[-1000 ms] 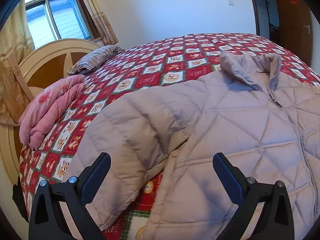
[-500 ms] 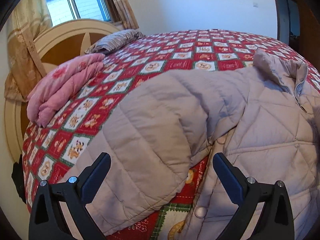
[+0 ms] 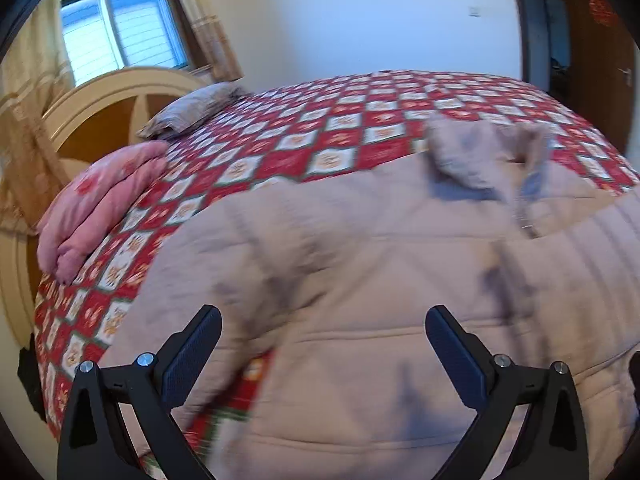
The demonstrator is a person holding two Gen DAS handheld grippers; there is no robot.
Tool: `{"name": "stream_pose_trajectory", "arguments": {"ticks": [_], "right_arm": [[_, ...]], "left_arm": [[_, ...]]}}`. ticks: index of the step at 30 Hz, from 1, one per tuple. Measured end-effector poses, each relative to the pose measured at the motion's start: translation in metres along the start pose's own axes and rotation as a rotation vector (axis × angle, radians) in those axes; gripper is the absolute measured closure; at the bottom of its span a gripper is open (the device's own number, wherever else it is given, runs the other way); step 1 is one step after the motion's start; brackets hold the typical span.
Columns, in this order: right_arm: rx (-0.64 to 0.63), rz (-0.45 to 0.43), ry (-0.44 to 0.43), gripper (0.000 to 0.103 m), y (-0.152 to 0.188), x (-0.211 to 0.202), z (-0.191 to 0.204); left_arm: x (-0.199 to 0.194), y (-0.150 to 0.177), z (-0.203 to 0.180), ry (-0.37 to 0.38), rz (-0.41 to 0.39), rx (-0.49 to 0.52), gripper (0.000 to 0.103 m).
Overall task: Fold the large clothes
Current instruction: 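Open the right tool to release the sleeve and withdraw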
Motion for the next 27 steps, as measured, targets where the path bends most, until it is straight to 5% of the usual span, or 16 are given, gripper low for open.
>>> {"name": "stream_pose_trajectory", "arguments": {"ticks": [7, 12, 16, 23, 27], "right_arm": [[0.041, 0.021, 0.103, 0.027, 0.014, 0.0, -0.065], [0.063, 0.04, 0.14, 0.027, 0.018, 0.006, -0.095], [0.078, 0.038, 0.153, 0.027, 0.018, 0.008, -0.113], [0.158, 0.027, 0.137, 0.027, 0.012, 0.022, -0.136], [0.218, 0.001, 0.139, 0.044, 0.0, 0.027, -0.152]], "left_arm": [[-0.012, -0.017, -0.082, 0.062, -0.034, 0.068, 0.001], [0.005, -0.01, -0.113, -0.039, -0.06, 0.181, 0.001], [0.035, 0.008, -0.101, -0.104, -0.009, 0.212, 0.001], [0.048, 0.014, -0.074, -0.103, 0.021, 0.186, 0.001], [0.025, -0.013, -0.055, -0.061, -0.019, 0.053, 0.001]]}}
Point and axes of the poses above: each gripper's, at about its wrist camera, not at the fingertips, and x roughly the way its jaws point, z to its left, y to its underside, the point moved 5 cm from there along x, roughly the way its jaws point, and after that the axes turned 9 degrees about -z, right-handed, at the moved point
